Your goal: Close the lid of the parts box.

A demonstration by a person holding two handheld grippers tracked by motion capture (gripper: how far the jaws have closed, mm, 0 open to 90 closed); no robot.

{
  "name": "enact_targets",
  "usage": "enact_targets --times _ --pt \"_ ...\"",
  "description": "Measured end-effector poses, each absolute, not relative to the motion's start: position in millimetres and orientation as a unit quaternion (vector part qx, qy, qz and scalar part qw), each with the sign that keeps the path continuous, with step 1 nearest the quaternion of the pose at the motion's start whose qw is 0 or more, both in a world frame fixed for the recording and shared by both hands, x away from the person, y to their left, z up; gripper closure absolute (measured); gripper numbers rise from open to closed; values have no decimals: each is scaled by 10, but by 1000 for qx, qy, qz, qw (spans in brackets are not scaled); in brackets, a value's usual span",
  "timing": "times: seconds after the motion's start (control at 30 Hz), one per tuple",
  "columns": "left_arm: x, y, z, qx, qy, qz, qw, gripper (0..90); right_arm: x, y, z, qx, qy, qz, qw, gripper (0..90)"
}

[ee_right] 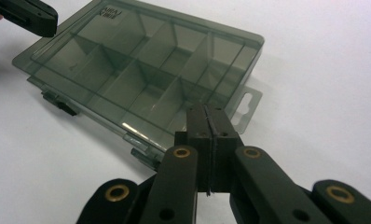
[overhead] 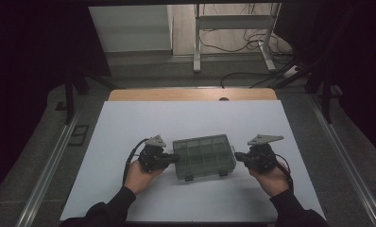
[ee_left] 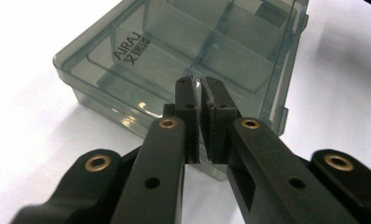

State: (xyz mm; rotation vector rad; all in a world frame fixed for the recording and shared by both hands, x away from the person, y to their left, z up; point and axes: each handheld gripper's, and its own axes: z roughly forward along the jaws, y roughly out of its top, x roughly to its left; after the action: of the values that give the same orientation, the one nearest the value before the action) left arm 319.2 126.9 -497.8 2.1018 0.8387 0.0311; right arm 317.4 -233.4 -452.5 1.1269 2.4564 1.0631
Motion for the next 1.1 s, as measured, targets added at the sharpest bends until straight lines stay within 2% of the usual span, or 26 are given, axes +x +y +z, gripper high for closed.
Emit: enact_targets --times 0.57,0.93,1.1 --pt "2989 1236 -5018 844 341 21 413 869 3158 -2201 -4721 366 860 335 118 890" --pt "2922 1213 -5012 847 340 44 407 893 3146 -2184 -4741 361 863 329 125 893" --pt "2817 1206 -4970 849 331 24 410 888 3149 -2187 -4740 362 863 330 122 892"
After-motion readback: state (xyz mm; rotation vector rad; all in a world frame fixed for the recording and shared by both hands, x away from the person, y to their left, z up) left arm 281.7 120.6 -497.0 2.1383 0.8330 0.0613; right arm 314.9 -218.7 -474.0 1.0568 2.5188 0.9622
